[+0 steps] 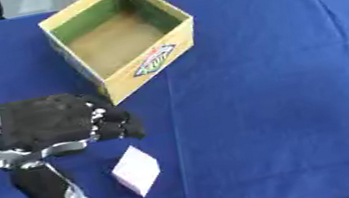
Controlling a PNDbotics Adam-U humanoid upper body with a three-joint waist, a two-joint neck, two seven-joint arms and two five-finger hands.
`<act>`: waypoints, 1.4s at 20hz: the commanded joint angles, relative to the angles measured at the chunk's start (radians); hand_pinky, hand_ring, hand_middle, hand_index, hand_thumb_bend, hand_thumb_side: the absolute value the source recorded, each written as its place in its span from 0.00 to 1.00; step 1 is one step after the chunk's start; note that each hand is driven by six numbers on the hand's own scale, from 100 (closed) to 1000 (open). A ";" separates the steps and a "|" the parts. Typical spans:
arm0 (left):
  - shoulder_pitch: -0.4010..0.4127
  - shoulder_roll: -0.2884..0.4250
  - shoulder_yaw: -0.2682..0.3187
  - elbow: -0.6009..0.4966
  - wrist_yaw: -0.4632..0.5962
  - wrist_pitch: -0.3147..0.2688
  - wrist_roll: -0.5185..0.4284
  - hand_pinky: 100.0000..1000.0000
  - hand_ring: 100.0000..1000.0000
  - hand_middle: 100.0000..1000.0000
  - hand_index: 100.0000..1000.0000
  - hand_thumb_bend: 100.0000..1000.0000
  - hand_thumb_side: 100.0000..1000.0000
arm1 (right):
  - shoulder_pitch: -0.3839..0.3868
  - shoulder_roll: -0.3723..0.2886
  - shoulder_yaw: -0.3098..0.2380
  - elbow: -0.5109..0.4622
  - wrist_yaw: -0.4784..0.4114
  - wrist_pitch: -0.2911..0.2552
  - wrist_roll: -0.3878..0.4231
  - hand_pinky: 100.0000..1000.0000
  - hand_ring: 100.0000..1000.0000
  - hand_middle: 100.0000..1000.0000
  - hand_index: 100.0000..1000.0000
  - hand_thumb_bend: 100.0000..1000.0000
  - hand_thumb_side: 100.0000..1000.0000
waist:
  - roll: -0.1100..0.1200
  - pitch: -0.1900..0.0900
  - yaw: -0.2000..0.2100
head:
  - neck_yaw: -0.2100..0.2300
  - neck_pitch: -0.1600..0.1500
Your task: Pick up objects on the table and place them in the box.
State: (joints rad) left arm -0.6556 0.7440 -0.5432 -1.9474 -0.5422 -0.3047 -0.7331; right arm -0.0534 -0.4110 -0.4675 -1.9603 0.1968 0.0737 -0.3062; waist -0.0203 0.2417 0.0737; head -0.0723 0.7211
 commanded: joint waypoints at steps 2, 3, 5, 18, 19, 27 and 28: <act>-0.013 -0.007 0.005 0.029 -0.032 -0.015 0.020 0.78 0.86 0.82 0.92 0.49 1.00 | -0.008 -0.021 -0.004 -0.007 -0.008 -0.001 0.000 0.44 0.71 0.57 0.74 0.00 1.00 | 0.000 -0.010 -0.003 | 0.005 0.002; -0.014 -0.013 0.002 0.040 -0.038 -0.018 0.023 0.78 0.87 0.83 0.93 0.48 1.00 | -0.009 -0.020 -0.004 -0.007 -0.009 -0.001 -0.001 0.44 0.70 0.57 0.74 0.00 1.00 | 0.000 -0.009 -0.004 | 0.006 0.001; -0.017 -0.025 -0.003 0.064 -0.050 -0.024 0.022 0.78 0.86 0.83 0.93 0.41 0.91 | -0.009 -0.018 -0.004 -0.006 -0.010 -0.002 -0.001 0.44 0.70 0.57 0.74 0.00 1.00 | -0.001 -0.007 -0.006 | 0.007 -0.002; -0.028 -0.069 -0.032 0.213 -0.121 -0.077 -0.002 0.81 0.88 0.86 0.94 0.36 0.81 | -0.015 -0.009 -0.008 -0.002 -0.021 -0.005 -0.010 0.43 0.69 0.56 0.74 0.00 1.00 | -0.004 0.011 -0.017 | 0.012 -0.012; -0.029 -0.070 -0.035 0.222 -0.124 -0.081 -0.006 0.81 0.88 0.86 0.94 0.37 0.81 | -0.016 -0.009 -0.009 -0.002 -0.022 -0.005 -0.010 0.43 0.69 0.56 0.74 0.00 1.00 | -0.004 0.013 -0.018 | 0.012 -0.013; -0.031 -0.087 -0.048 0.279 -0.145 -0.106 -0.014 0.80 0.87 0.85 0.94 0.34 0.82 | -0.019 -0.003 -0.011 0.003 -0.029 -0.005 -0.015 0.43 0.69 0.56 0.74 0.00 1.00 | -0.003 0.021 -0.024 | 0.014 -0.017; -0.032 -0.088 -0.048 0.278 -0.143 -0.109 -0.011 0.79 0.86 0.85 0.93 0.33 0.81 | -0.019 -0.003 -0.011 0.004 -0.029 -0.005 -0.015 0.43 0.69 0.55 0.74 0.00 1.00 | -0.003 0.021 -0.024 | 0.014 -0.017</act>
State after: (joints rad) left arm -0.6695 0.6497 -0.5945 -1.6649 -0.6809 -0.3832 -0.7231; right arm -0.0669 -0.3981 -0.4685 -1.9481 0.1740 0.0687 -0.3161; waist -0.0236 0.2772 0.0504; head -0.0615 0.7109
